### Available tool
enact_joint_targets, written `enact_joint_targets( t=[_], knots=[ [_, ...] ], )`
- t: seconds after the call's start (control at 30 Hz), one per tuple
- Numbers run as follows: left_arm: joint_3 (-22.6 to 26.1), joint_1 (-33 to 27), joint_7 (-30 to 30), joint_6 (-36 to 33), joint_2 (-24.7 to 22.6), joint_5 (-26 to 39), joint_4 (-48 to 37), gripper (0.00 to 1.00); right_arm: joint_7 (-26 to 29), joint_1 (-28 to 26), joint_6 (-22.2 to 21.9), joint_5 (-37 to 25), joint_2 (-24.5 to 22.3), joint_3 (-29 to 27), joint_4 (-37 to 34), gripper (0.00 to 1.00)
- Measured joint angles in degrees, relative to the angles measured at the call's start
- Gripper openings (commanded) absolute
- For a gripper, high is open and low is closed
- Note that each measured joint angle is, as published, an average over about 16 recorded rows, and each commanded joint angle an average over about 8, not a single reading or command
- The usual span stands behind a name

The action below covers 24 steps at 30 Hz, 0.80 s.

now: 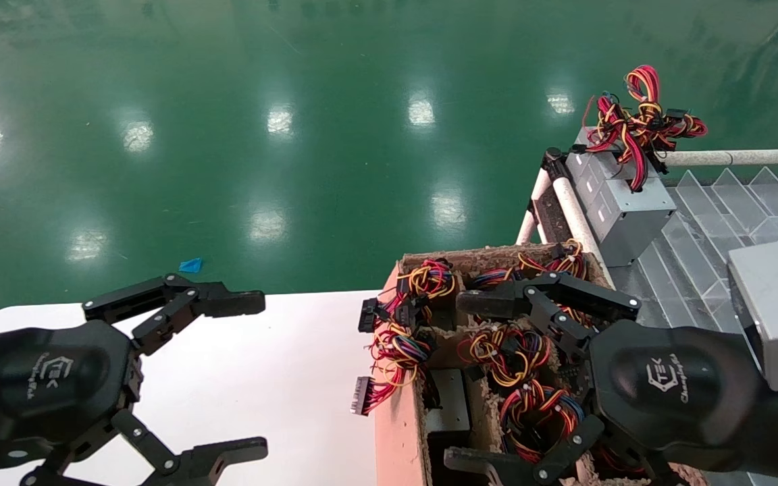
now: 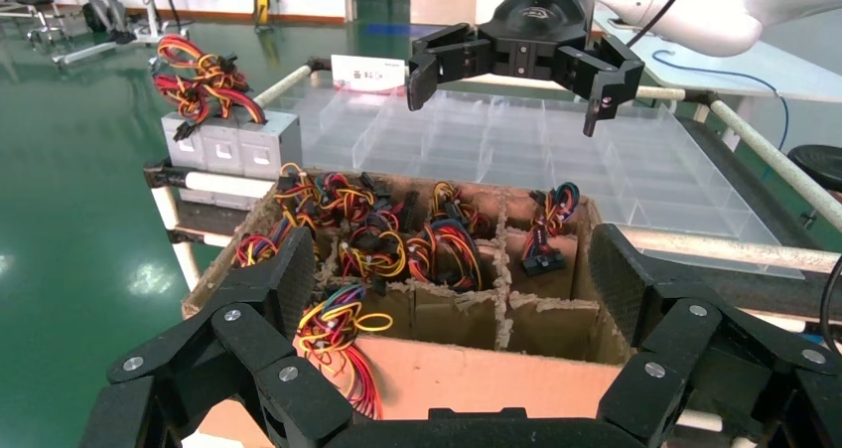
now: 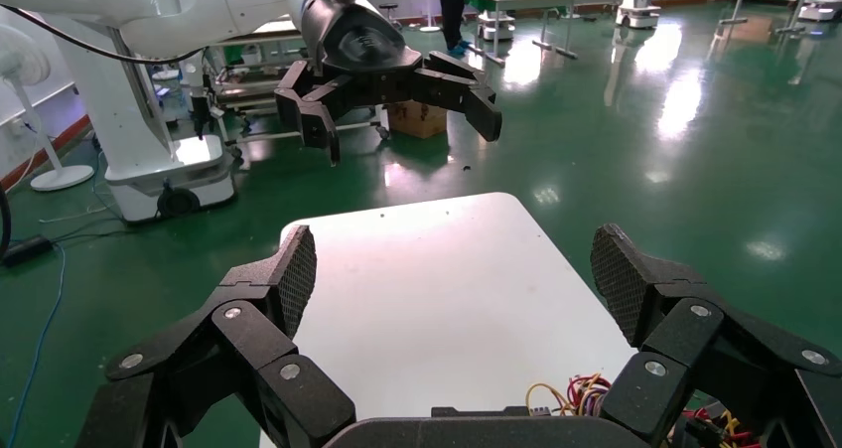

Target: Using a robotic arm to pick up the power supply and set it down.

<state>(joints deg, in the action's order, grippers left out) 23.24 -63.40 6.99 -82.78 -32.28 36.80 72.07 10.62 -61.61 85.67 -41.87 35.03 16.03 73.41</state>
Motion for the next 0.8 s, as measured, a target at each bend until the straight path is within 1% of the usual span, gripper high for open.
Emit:
enact_joint_targets(
  t=[0.8],
  knots=[
    [0.0, 0.0, 0.0, 0.0, 0.0, 0.0, 0.0, 1.0, -0.07, -0.08, -0.05, 0.06, 0.04, 0.05, -0.13, 1.0]
  ],
)
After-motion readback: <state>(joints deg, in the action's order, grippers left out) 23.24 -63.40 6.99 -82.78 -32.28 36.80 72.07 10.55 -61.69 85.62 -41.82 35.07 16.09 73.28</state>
